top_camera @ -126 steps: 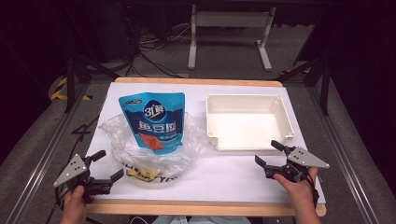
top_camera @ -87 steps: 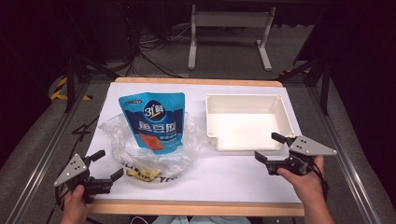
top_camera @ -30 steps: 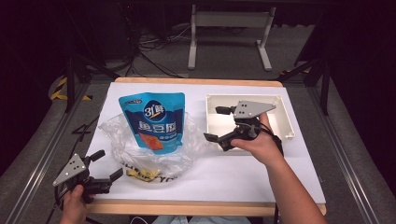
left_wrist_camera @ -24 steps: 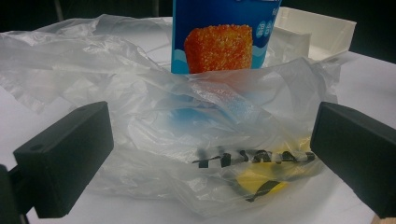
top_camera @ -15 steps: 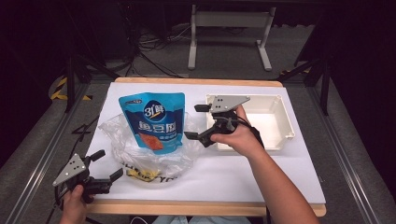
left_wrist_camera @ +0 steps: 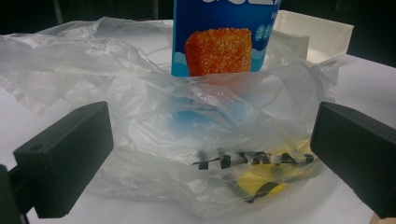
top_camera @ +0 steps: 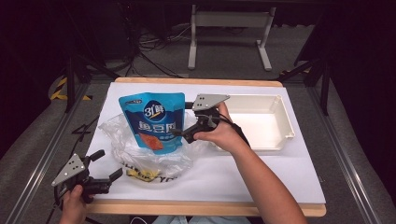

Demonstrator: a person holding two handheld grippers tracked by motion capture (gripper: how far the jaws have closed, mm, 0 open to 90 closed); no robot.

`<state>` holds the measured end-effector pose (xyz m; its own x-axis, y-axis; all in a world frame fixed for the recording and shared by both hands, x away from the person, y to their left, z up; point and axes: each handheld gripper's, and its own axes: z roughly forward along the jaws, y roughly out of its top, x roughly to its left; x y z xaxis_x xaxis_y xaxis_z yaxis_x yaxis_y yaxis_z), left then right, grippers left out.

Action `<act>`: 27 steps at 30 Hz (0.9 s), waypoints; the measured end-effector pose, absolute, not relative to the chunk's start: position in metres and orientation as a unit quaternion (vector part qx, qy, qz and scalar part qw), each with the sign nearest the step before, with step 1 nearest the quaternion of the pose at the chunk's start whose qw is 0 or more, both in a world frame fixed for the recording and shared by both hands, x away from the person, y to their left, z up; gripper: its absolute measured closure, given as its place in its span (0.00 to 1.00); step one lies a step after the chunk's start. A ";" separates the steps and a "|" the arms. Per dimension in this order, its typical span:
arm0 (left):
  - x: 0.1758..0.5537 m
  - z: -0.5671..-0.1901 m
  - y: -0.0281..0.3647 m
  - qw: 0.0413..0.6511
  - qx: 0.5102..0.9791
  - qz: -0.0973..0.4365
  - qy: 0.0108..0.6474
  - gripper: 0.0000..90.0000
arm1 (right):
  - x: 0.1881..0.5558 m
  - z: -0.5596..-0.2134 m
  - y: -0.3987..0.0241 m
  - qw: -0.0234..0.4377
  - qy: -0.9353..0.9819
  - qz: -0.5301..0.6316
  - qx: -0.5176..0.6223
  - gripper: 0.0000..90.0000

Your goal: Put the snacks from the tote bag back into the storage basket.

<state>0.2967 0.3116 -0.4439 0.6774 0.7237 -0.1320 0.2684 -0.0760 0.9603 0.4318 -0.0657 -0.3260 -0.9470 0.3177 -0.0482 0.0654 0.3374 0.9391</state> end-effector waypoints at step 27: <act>0.298 -0.445 0.314 0.588 0.701 0.189 0.356 0.00 | 0.449 -0.374 -0.024 0.082 0.813 0.568 0.097 0.15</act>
<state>0.2975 0.3136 -0.4445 0.6749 0.7217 -0.1541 0.2768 -0.0540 0.9594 0.4491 -0.0245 -0.3739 -0.9679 0.2501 -0.0234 0.0642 0.3362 0.9396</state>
